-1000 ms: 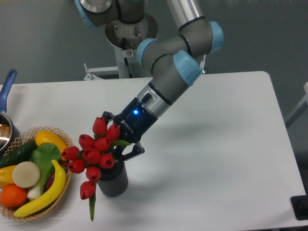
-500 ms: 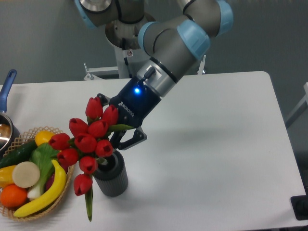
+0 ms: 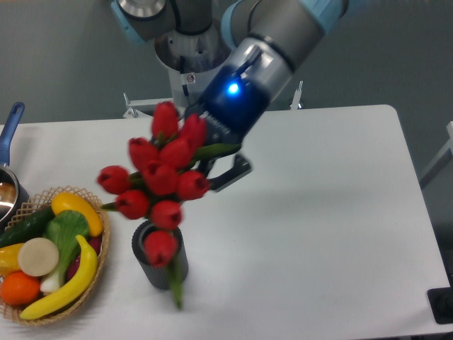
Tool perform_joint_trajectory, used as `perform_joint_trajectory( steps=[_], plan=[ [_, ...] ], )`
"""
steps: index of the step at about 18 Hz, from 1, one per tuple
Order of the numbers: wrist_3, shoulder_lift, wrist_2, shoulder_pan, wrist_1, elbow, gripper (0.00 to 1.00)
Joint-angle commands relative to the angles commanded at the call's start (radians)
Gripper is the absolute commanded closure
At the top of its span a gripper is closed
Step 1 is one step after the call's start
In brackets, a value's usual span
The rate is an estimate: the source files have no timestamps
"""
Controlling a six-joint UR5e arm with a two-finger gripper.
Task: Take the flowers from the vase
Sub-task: 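Lift the gripped tulips up out of the grey vase and away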
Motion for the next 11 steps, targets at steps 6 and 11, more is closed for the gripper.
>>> perform_joint_trajectory(
  steps=[6, 11],
  plan=[
    [0.021, -0.011, -0.049, 0.132, 0.002, -0.011, 0.53],
    [0.117, -0.037, -0.058, 0.193, 0.0, -0.031, 0.53]
  ],
)
